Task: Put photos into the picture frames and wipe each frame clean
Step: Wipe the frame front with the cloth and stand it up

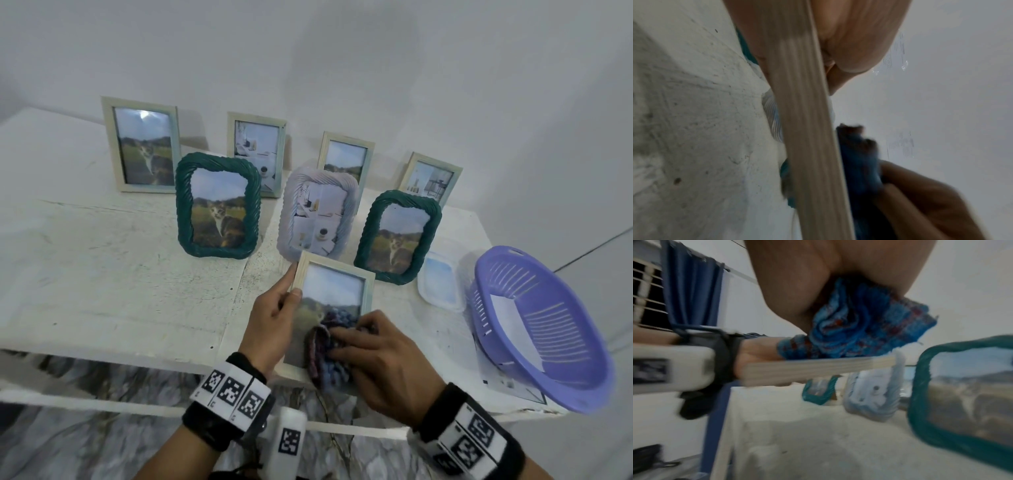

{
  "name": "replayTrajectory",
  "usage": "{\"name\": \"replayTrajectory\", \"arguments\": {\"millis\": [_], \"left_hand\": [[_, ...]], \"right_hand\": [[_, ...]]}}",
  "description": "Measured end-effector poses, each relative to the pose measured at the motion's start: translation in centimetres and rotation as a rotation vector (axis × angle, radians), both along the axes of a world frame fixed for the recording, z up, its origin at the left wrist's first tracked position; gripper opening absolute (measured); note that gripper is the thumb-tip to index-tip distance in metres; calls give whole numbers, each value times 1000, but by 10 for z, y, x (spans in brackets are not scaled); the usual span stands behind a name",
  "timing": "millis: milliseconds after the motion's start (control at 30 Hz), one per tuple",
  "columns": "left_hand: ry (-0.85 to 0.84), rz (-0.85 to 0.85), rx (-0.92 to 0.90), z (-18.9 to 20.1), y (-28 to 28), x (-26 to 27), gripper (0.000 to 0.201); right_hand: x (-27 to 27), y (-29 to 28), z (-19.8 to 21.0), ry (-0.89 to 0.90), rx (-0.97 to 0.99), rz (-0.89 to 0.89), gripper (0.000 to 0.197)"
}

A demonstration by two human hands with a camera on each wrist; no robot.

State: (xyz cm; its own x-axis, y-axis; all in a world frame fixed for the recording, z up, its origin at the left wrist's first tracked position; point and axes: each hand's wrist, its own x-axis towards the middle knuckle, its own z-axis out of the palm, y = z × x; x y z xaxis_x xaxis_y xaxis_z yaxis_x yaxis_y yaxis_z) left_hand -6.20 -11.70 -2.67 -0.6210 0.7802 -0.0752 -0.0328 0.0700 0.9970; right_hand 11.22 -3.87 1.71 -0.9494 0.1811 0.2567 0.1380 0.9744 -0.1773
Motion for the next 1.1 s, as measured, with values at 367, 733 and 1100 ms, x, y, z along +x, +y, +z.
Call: {"name": "replayTrajectory", "arguments": {"millis": [367, 733, 1100], "left_hand": [[-49, -1, -38, -15, 2, -3, 43], [17, 1, 20, -9, 8, -5, 45], [-138, 60, 72, -6, 12, -5, 40]], "right_hand": [[7, -1, -9, -47, 19, -52, 30], [-2, -3, -19, -19, -74, -192, 30], [-25, -4, -12, -78, -112, -76, 40]]}}
